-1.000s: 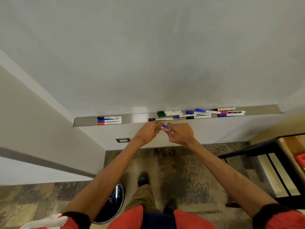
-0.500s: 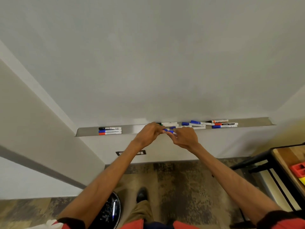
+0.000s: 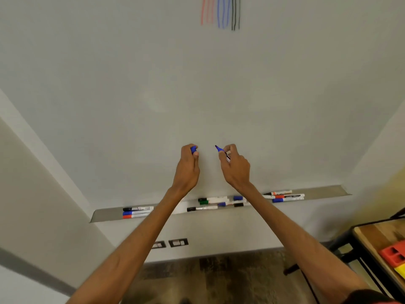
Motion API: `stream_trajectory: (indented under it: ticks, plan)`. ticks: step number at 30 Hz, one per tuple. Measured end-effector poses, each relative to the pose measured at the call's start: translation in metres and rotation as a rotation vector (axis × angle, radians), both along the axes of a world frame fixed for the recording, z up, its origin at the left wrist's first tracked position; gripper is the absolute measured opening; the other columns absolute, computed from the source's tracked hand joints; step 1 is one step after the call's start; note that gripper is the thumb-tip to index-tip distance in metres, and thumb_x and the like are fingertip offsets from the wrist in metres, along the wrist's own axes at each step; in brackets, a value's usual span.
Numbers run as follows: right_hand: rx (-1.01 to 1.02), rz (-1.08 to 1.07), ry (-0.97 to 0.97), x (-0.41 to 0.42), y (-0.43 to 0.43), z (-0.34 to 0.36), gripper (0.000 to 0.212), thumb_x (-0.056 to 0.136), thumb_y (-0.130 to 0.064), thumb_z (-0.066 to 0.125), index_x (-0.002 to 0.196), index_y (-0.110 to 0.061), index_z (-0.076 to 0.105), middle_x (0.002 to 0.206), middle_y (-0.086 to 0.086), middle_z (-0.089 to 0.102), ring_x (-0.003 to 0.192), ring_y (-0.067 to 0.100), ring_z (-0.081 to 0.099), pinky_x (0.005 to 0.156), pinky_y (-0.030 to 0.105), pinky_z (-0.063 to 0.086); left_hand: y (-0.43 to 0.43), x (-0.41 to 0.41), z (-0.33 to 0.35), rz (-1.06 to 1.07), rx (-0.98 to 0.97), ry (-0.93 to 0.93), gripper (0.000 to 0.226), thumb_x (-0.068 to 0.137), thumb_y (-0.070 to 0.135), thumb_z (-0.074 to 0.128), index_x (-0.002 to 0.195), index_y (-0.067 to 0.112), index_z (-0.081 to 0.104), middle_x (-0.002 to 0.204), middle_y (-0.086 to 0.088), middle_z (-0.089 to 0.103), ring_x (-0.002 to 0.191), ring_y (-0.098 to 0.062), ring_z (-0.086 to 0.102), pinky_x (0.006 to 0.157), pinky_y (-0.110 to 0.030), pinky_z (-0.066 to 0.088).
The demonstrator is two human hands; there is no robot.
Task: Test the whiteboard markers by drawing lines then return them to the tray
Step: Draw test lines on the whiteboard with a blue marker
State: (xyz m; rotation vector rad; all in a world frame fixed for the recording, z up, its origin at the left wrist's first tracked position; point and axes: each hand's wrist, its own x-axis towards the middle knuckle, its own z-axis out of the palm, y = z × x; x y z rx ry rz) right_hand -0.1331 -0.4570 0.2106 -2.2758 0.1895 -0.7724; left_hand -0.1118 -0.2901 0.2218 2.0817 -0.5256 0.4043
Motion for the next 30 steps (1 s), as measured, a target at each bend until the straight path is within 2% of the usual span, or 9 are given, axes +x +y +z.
stream_trajectory:
  ticks: [2, 5, 10, 15, 18, 20, 24, 27, 30]
  plan:
    - [0.054, 0.037, -0.094, 0.005, -0.003, 0.021, 0.012, 0.1, -0.021, 0.044, 0.11, -0.016, 0.049, 0.061, -0.006, 0.052, 0.046, 0.012, 0.046, 0.048, 0.031, 0.038, -0.002, 0.009, 0.02, -0.004, -0.009, -0.045, 0.027, 0.107, 0.027, 0.033, 0.126, 0.011, 0.043, 0.112, 0.005, 0.051, 0.084, -0.006, 0.053, 0.073, -0.012, 0.039]
    - [0.115, 0.084, -0.22, 0.011, -0.008, 0.061, 0.022, 0.098, -0.012, 0.041, 0.118, -0.019, 0.045, 0.054, -0.006, 0.043, 0.042, 0.01, 0.035, 0.046, 0.023, 0.028, -0.006, 0.021, 0.057, 0.016, -0.049, -0.127, 0.026, 0.107, 0.028, 0.035, 0.128, 0.015, 0.044, 0.107, 0.007, 0.056, 0.078, -0.005, 0.052, 0.07, -0.01, 0.039]
    - [0.02, 0.201, -0.452, 0.019, -0.024, 0.13, 0.024, 0.103, -0.018, 0.037, 0.114, -0.028, 0.057, 0.068, 0.006, 0.056, 0.051, 0.017, 0.045, 0.051, 0.036, 0.041, -0.013, 0.035, 0.13, 0.088, -0.198, -0.314, 0.039, 0.106, 0.037, 0.04, 0.143, 0.025, 0.034, 0.078, -0.005, 0.06, 0.064, -0.017, 0.055, 0.062, -0.022, 0.047]
    - [0.074, 0.251, -0.604, 0.033, -0.037, 0.199, 0.03, 0.094, -0.011, 0.044, 0.095, -0.02, 0.072, 0.077, -0.016, 0.062, 0.055, 0.009, 0.048, 0.052, 0.036, 0.04, -0.021, 0.061, 0.207, 0.163, -0.203, -0.553, 0.043, 0.106, 0.035, 0.039, 0.146, 0.018, 0.039, 0.127, 0.003, 0.063, 0.098, -0.013, 0.059, 0.09, -0.023, 0.044]
    - [0.042, 0.301, -0.652, 0.038, -0.044, 0.239, 0.038, 0.088, -0.013, 0.035, 0.098, -0.019, 0.071, 0.077, -0.002, 0.065, 0.058, 0.011, 0.055, 0.052, 0.033, 0.044, -0.023, 0.076, 0.249, 0.173, -0.184, -0.64, 0.04, 0.106, 0.03, 0.04, 0.143, 0.017, 0.044, 0.133, 0.001, 0.058, 0.116, -0.018, 0.054, 0.098, -0.025, 0.042]
    - [-0.017, 0.339, -0.681, 0.042, -0.047, 0.261, 0.042, 0.082, -0.011, 0.034, 0.101, -0.02, 0.07, 0.076, 0.004, 0.066, 0.059, 0.023, 0.059, 0.052, 0.043, 0.049, -0.025, 0.084, 0.276, 0.178, -0.181, -0.709, 0.038, 0.106, 0.026, 0.04, 0.142, 0.013, 0.045, 0.137, -0.003, 0.056, 0.126, -0.019, 0.05, 0.11, -0.033, 0.039]
    - [-0.11, 0.312, -0.744, 0.047, -0.05, 0.3, 0.038, 0.077, -0.011, 0.043, 0.105, -0.026, 0.065, 0.083, -0.012, 0.066, 0.062, 0.025, 0.064, 0.055, 0.048, 0.05, -0.026, 0.103, 0.324, 0.227, -0.139, -0.833, 0.043, 0.107, 0.025, 0.039, 0.147, 0.008, 0.039, 0.147, -0.007, 0.049, 0.14, -0.019, 0.041, 0.122, -0.04, 0.022]
    - [-0.069, 0.366, -0.803, 0.048, -0.052, 0.325, 0.028, 0.079, -0.019, 0.046, 0.102, -0.018, 0.061, 0.085, -0.01, 0.07, 0.073, 0.024, 0.071, 0.064, 0.047, 0.056, -0.026, 0.116, 0.351, 0.294, -0.116, -0.866, 0.048, 0.107, 0.027, 0.037, 0.151, 0.007, 0.033, 0.152, -0.009, 0.043, 0.144, -0.02, 0.035, 0.123, -0.041, 0.017]
    - [0.036, 0.379, -0.857, 0.051, -0.054, 0.348, 0.016, 0.088, -0.029, 0.068, 0.092, -0.015, 0.061, 0.077, -0.001, 0.066, 0.064, 0.027, 0.065, 0.057, 0.043, 0.052, -0.025, 0.129, 0.373, 0.346, -0.081, -0.895, 0.05, 0.108, 0.027, 0.034, 0.153, 0.007, 0.03, 0.155, -0.009, 0.04, 0.148, -0.021, 0.028, 0.124, -0.043, 0.014]
